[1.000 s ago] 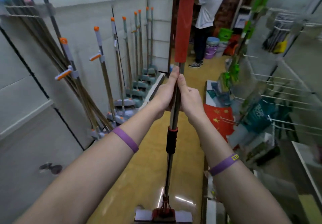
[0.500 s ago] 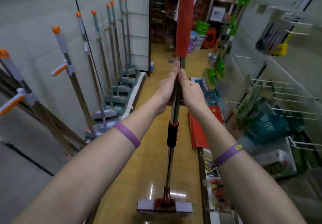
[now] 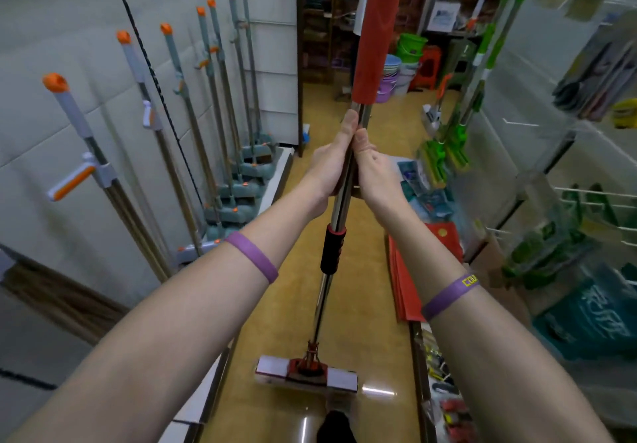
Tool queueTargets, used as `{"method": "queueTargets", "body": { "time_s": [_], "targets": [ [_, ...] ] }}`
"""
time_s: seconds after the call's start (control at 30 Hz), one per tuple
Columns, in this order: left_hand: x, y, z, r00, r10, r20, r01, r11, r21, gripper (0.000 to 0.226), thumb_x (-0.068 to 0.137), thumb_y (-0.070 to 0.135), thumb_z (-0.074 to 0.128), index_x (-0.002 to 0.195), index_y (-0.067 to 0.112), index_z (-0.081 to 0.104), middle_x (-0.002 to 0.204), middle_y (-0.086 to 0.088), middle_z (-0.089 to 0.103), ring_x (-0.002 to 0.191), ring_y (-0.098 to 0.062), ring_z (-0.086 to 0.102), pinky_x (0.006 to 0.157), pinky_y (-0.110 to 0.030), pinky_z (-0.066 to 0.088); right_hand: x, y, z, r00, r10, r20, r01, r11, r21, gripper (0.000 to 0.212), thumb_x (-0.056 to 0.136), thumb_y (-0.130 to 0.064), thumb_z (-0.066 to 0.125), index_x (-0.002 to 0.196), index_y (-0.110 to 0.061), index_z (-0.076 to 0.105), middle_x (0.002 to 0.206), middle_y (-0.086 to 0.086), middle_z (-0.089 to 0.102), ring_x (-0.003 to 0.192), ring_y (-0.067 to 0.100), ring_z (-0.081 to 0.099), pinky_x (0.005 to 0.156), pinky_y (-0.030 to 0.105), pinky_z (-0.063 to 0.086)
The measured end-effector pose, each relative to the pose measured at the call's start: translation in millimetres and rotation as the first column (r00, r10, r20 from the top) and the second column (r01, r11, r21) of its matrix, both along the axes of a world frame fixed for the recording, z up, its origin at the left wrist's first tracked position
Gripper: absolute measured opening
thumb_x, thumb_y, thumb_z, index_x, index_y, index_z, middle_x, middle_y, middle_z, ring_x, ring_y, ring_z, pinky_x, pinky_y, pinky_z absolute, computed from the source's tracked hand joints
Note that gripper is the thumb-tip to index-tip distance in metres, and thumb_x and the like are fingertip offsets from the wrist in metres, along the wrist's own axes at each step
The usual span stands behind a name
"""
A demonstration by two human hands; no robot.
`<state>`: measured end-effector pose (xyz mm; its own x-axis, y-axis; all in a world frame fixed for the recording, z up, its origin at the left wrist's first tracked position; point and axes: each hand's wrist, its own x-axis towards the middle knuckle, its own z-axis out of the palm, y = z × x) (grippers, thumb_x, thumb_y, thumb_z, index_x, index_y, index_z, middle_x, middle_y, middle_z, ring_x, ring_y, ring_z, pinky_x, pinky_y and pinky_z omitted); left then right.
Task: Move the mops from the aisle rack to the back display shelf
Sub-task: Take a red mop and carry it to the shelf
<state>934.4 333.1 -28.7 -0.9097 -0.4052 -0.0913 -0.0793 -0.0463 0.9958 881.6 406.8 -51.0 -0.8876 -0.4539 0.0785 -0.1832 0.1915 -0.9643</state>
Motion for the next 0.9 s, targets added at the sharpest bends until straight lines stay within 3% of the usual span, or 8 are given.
{"method": "queueTargets", "body": {
  "time_s": [0.1,0.17,0.27,0.33,0.47,0.63,0.8,0.9],
  "targets": [
    [-49,-22,-4,0.998,0.061,0.031,-0.060,0.998,-0.020,0.083,0.065,0.093,0.039,0.088,0.024,0.079,0.092,0.000,0.077,0.091,-0.019,0.073,0.088,-0.042,0.056,-50,-27,-5,0.999,0.027,-0.030,-0.027,0.999,-0.018,0.080,0.066,-0.100,0.027,0.068,-0.032,0.069,0.091,-0.002,0.072,0.096,0.020,0.070,0.095,0.048,0.053],
    [-83,-37,-4,0.996,0.078,0.049,-0.077,0.997,-0.024,0.083,0.055,0.095,0.040,0.082,0.026,0.079,0.092,-0.001,0.077,0.092,-0.020,0.072,0.080,-0.038,0.056,-87,-43,-7,0.998,0.050,-0.039,-0.050,0.999,0.000,0.079,0.074,-0.095,0.025,0.074,-0.029,0.070,0.095,0.001,0.074,0.099,0.021,0.070,0.095,0.047,0.052],
    [-133,-58,1,0.995,0.073,0.066,-0.071,0.997,-0.038,0.077,0.069,0.091,0.039,0.085,0.027,0.078,0.091,0.001,0.077,0.086,-0.016,0.072,0.067,-0.029,0.050,-134,-58,0,0.998,0.059,-0.008,-0.059,0.998,0.002,0.074,0.082,-0.086,0.026,0.090,-0.027,0.070,0.102,0.001,0.074,0.101,0.020,0.069,0.095,0.048,0.053],
    [-165,-73,4,0.994,0.079,0.081,-0.074,0.995,-0.062,0.078,0.078,0.086,0.034,0.095,0.023,0.077,0.093,-0.002,0.077,0.081,-0.015,0.071,0.062,-0.027,0.049,-164,-71,4,0.996,0.085,0.012,-0.085,0.996,-0.004,0.069,0.082,-0.086,0.027,0.084,-0.031,0.069,0.104,0.002,0.075,0.103,0.022,0.068,0.095,0.048,0.053],
    [-221,-99,7,0.993,0.082,0.087,-0.074,0.993,-0.091,0.092,0.073,0.090,0.032,0.108,0.015,0.073,0.101,-0.006,0.076,0.090,-0.018,0.073,0.070,-0.032,0.055,-217,-94,10,0.995,0.088,0.047,-0.087,0.996,-0.016,0.079,0.058,-0.103,0.026,0.079,-0.039,0.069,0.108,0.002,0.075,0.106,0.023,0.068,0.096,0.048,0.054],
    [-288,-130,10,0.993,0.103,0.051,-0.097,0.990,-0.107,0.109,0.047,0.098,0.030,0.104,0.015,0.074,0.096,-0.005,0.077,0.088,-0.018,0.074,0.073,-0.033,0.056,-281,-127,13,0.997,0.066,0.040,-0.064,0.997,-0.043,0.068,0.071,-0.092,0.033,0.073,-0.039,0.074,0.094,0.001,0.077,0.098,0.021,0.071,0.094,0.048,0.055],
    [-360,-170,4,0.998,0.061,0.013,-0.061,0.996,-0.061,0.105,0.049,0.101,0.033,0.099,0.019,0.076,0.096,-0.003,0.077,0.092,-0.019,0.073,0.082,-0.040,0.058,-350,-164,12,0.999,0.034,0.022,-0.033,0.998,-0.047,0.057,0.066,-0.092,0.037,0.068,-0.048,0.074,0.090,-0.001,0.077,0.095,0.019,0.072,0.091,0.046,0.057],
    [-406,-197,1,1.000,0.009,-0.011,-0.010,1.000,-0.025,0.086,0.077,0.088,0.030,0.100,0.019,0.076,0.097,-0.001,0.077,0.092,-0.017,0.073,0.080,-0.038,0.058,-396,-192,11,1.000,-0.021,0.003,0.022,0.999,-0.050,0.050,0.074,-0.089,0.040,0.067,-0.052,0.073,0.093,-0.004,0.076,0.098,0.018,0.071,0.094,0.045,0.056]
  ]
}}
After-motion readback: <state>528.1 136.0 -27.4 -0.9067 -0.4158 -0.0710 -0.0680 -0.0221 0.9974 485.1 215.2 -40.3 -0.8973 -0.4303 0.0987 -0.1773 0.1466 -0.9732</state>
